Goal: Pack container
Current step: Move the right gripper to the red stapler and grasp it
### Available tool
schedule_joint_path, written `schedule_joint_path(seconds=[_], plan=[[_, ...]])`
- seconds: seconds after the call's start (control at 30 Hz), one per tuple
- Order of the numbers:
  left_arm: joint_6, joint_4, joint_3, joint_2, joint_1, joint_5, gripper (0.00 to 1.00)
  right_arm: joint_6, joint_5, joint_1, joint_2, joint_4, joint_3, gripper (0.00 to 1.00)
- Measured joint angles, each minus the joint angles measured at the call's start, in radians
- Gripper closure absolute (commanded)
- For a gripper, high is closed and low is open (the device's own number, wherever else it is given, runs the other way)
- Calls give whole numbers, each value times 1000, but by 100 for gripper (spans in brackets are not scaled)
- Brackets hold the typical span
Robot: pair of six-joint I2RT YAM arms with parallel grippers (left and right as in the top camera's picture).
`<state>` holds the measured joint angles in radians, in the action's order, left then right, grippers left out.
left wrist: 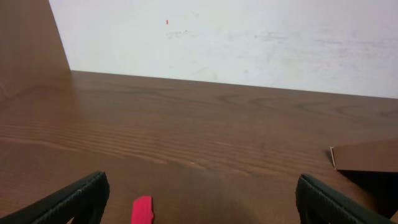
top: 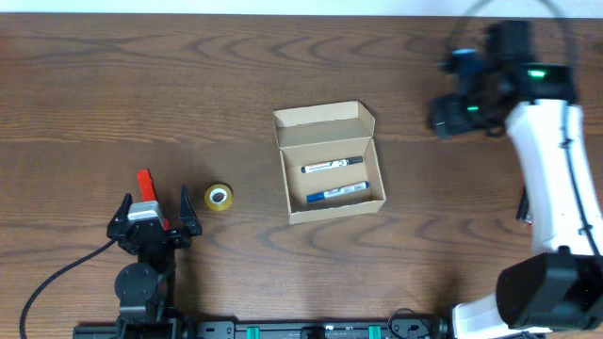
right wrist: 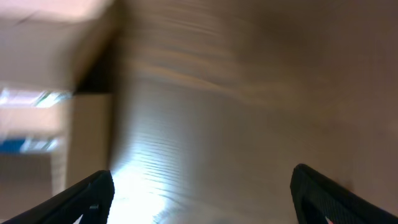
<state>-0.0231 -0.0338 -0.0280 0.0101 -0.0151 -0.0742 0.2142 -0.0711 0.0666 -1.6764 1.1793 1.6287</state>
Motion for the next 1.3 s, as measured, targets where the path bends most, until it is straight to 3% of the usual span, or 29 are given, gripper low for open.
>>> schedule_joint_path(seconds=[0.2, 0.5, 0.87, 1.3], plan=[[0, 0, 0, 0, 0, 0, 5, -183, 25, 343, 2, 10, -6, 13], [0, 0, 0, 0, 0, 0, 5, -187, 42, 592, 1, -113, -171, 12], [0, 0, 0, 0, 0, 0, 5, -18, 41, 650, -2, -346, -462, 12], [0, 0, 0, 0, 0, 0, 5, 17, 41, 650, -47, -460, -526, 13]])
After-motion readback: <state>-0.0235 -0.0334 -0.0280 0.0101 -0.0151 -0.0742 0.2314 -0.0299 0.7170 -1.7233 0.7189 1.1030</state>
